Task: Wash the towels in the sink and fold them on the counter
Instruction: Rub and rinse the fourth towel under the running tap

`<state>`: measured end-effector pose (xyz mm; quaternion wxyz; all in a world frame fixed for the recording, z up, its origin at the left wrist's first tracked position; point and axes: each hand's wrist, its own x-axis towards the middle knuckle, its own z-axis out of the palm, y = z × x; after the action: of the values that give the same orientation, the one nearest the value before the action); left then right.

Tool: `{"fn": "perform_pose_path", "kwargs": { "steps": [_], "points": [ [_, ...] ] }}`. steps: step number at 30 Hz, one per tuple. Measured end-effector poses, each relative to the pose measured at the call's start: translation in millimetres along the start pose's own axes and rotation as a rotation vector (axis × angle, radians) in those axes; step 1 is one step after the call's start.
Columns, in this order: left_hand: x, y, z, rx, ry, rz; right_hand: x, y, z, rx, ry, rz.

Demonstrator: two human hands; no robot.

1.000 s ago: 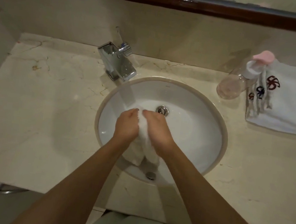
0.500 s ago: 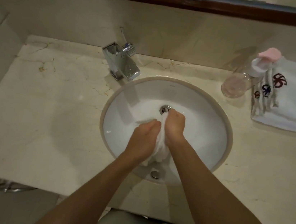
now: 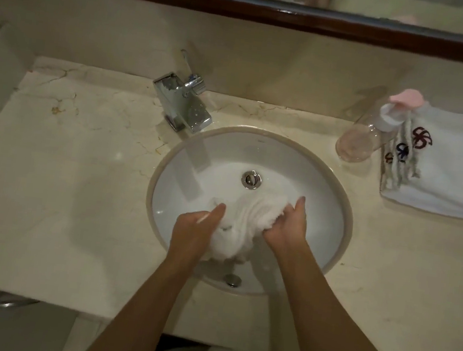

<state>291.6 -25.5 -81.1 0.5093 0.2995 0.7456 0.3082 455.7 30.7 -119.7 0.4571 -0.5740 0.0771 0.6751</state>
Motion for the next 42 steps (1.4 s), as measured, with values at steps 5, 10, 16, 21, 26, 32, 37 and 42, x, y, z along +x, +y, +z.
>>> {"fn": "perform_pose_path", "kwargs": {
  "steps": [5,10,16,21,26,32,37,42],
  "points": [
    [20,-22,-24,-0.595,-0.218,-0.388,-25,24,-41,0.045,-0.3,0.184],
    [12,-31,-17,-0.742,-0.533,-0.59,-37,21,-27,-0.11,-0.27,0.18],
    [18,-7,2,-0.633,-0.27,-0.412,-65,34,5,-0.719,-0.38,-0.165],
    [-15,24,22,0.204,-0.173,0.058,-33,7,49,-0.642,-0.015,-0.409],
    [22,29,2,0.348,-0.02,0.05,-58,50,61,-0.676,-0.276,-0.448],
    [-4,25,4,0.459,-0.177,0.154,0,16,58,-0.817,0.049,-0.286],
    [27,42,3,0.26,-0.105,-0.016,-28,50,58,-1.024,-0.163,-0.468],
    [-8,27,16,0.537,-0.289,0.202,2,13,49,-0.712,0.208,-0.214]
  ]
}}
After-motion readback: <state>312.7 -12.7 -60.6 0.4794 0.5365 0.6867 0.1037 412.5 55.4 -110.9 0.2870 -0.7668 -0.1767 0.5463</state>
